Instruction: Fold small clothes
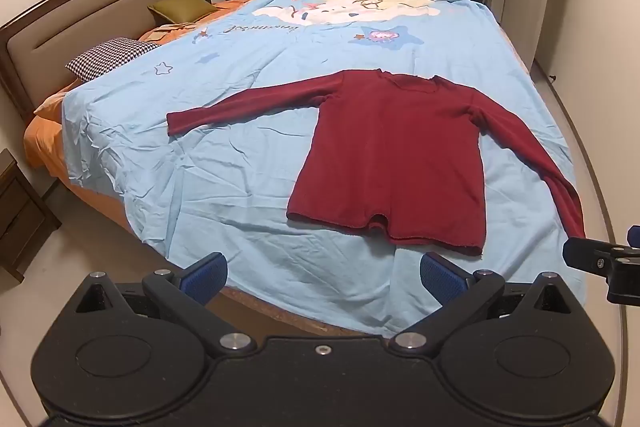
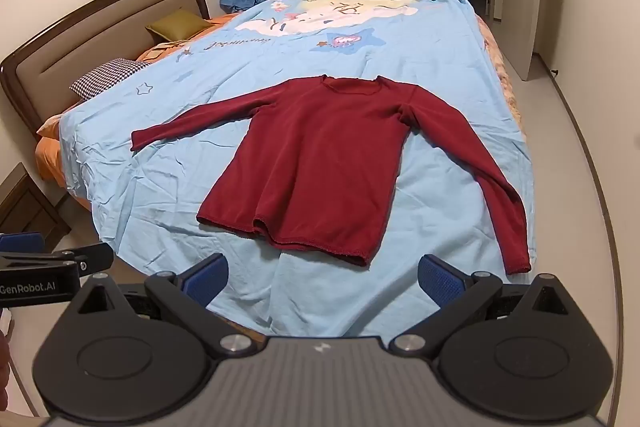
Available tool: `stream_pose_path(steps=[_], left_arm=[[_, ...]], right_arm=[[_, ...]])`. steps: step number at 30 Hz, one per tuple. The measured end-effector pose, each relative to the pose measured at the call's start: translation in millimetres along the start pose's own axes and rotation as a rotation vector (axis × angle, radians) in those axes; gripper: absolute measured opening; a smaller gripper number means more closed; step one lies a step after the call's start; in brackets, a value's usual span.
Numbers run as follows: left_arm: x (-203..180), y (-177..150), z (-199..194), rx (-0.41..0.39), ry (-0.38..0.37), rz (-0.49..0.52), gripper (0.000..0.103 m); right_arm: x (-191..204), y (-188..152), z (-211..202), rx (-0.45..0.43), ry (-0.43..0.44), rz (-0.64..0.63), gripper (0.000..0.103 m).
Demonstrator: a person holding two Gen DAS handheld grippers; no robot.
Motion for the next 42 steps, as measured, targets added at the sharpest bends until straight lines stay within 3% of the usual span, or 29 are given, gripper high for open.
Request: stream_pose_path(steps=[42], left_arm=[[2.9,0.0,6.7,0.008,0.003,0.0,0.102]], right_arm=[[-3.2,2.2,4.7,0.005,0.0,0.003,0.103]])
Point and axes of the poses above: each gripper's, at about its wrist camera, not at the fingertips, and z roughly the way its jaws point, x to its left, y to its top, the point moved 7 cm from there along z, roughly the way its jaws point, and after that the axes turned 11 degrees about x, right-handed, at the moved point
